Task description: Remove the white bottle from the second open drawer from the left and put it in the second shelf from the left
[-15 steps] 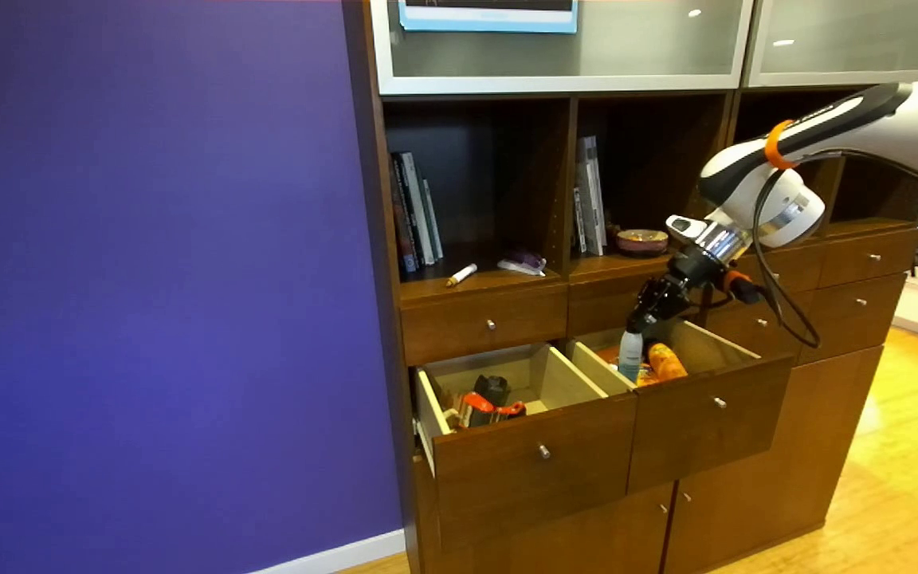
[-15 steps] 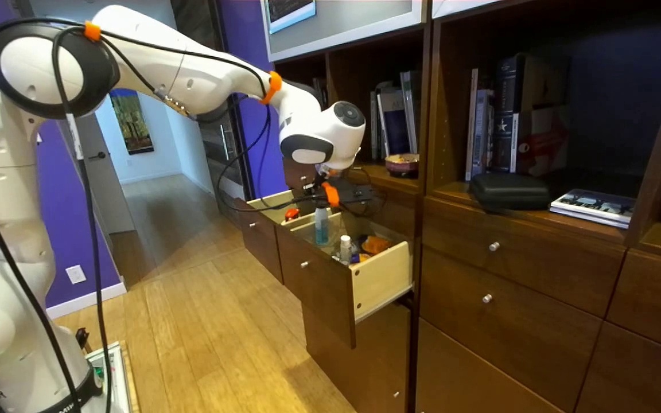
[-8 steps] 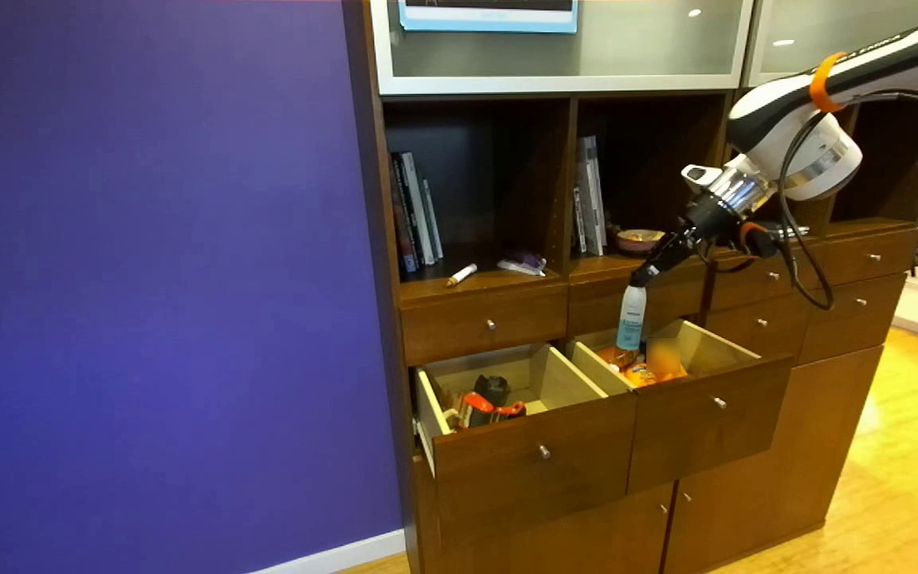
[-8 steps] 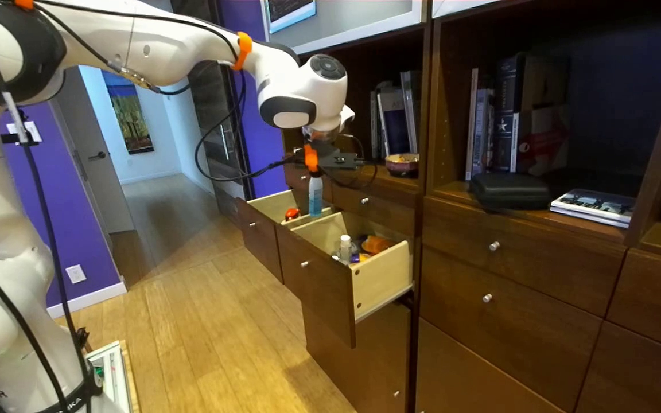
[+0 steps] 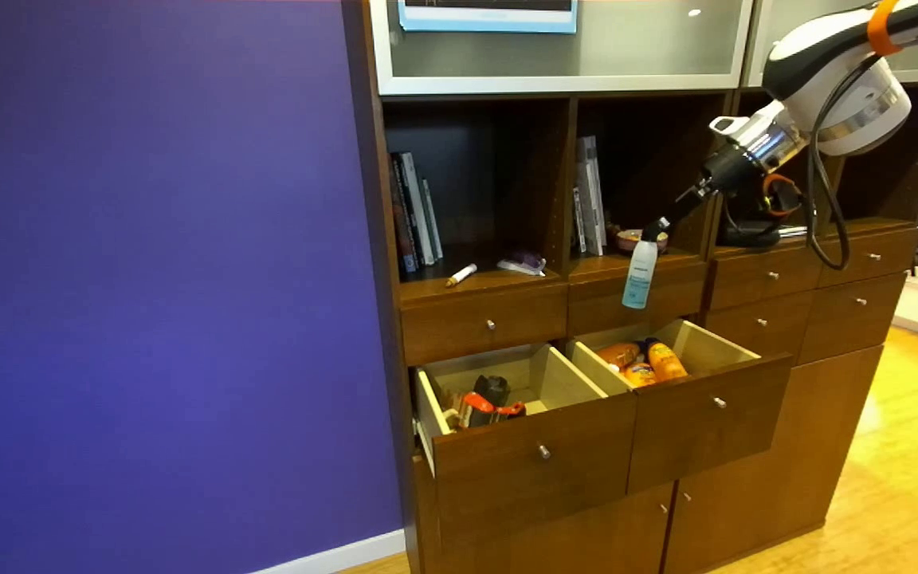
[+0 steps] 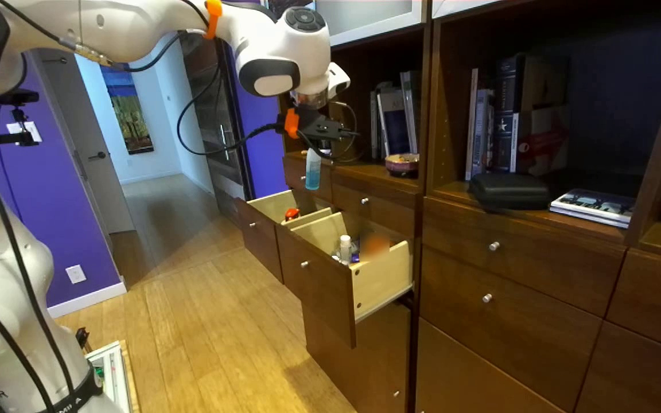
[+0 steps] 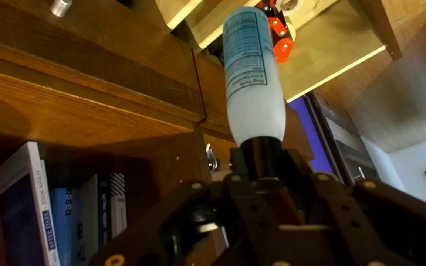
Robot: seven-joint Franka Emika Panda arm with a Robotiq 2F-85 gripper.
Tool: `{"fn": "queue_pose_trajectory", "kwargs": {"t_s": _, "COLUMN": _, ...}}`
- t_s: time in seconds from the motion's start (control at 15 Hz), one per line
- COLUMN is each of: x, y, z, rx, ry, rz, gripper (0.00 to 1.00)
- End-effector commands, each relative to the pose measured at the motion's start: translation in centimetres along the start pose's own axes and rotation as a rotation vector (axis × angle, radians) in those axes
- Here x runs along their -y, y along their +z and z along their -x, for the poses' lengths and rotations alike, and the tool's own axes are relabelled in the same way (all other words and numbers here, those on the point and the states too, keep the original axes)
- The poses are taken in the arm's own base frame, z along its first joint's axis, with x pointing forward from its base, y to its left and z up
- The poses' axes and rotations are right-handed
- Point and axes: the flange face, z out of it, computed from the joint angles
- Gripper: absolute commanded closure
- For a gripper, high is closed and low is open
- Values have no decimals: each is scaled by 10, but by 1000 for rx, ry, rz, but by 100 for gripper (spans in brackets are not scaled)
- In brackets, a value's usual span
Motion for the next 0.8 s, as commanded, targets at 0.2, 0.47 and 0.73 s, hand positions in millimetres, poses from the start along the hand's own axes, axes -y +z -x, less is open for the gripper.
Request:
{"fn": "queue_pose_trajectory", "kwargs": {"t_s": 0.2, "x": 13, "y": -43, "z": -40, "rx": -81, "ry": 83, "rz": 125, "gripper": 92}}
{"fn": "queue_pose_trajectory", "kwargs": {"t_s": 0.47, "x": 0, "y": -54, "z": -65, "rx": -106, "ry": 144, "rz": 235, "gripper": 92}}
{"fn": "queue_pose_trajectory", "kwargs": {"t_s": 0.73, "x": -13, "y": -46, "z": -87, "rx": -92, "ry": 180, "rz": 326, "gripper": 92}}
